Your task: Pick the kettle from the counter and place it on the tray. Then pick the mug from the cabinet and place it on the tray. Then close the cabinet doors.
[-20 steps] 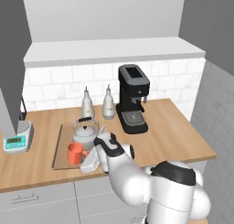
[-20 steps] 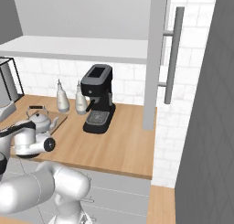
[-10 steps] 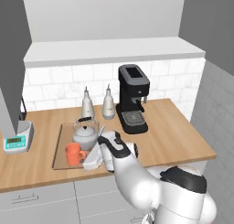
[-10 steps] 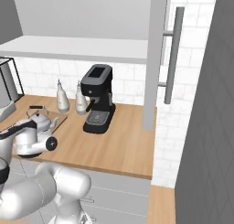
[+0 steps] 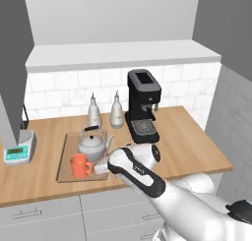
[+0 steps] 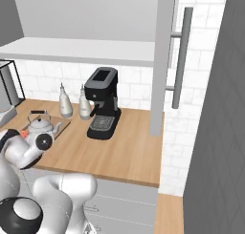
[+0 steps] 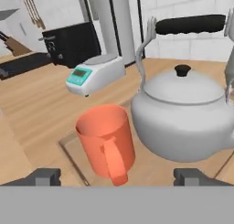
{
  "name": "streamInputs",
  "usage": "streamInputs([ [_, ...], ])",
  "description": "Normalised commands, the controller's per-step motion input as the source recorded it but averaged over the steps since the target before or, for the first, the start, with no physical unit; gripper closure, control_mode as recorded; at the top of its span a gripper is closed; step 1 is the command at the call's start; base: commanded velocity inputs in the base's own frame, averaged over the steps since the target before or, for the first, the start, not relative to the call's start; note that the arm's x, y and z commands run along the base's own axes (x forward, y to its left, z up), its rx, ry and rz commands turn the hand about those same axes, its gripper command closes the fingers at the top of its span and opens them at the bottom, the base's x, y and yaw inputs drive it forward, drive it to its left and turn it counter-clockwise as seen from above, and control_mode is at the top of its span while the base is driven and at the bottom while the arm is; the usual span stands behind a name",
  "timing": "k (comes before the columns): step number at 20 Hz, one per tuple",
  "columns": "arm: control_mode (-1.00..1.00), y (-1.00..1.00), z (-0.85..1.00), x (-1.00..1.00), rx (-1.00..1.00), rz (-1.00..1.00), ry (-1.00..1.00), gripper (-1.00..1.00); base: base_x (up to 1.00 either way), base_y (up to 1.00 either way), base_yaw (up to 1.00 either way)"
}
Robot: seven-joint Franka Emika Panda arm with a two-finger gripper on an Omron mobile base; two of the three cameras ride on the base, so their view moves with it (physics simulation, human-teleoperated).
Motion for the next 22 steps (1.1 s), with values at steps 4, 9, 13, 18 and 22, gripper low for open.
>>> streamInputs([
  [4, -1.00, 0.01, 0.11, -0.01, -0.14, -0.21, 0.16, -1.00, 0.00, 0.00, 0.00],
  [9, -1.00, 0.00, 0.13, -0.05, -0.01, -0.06, 0.02, -1.00, 0.00, 0.00, 0.00],
  [13, -1.00, 0.00, 0.41, -0.02, -0.12, -0.17, 0.15, -1.00, 0.00, 0.00, 0.00],
  [18, -1.00, -0.08, 0.06, -0.06, -0.03, -0.20, 0.02, -1.00, 0.00, 0.00, 0.00],
  [22, -1.00, -0.26, 0.20, -0.26, 0.00, -0.26, 0.00, -1.00, 0.00, 0.00, 0.00],
])
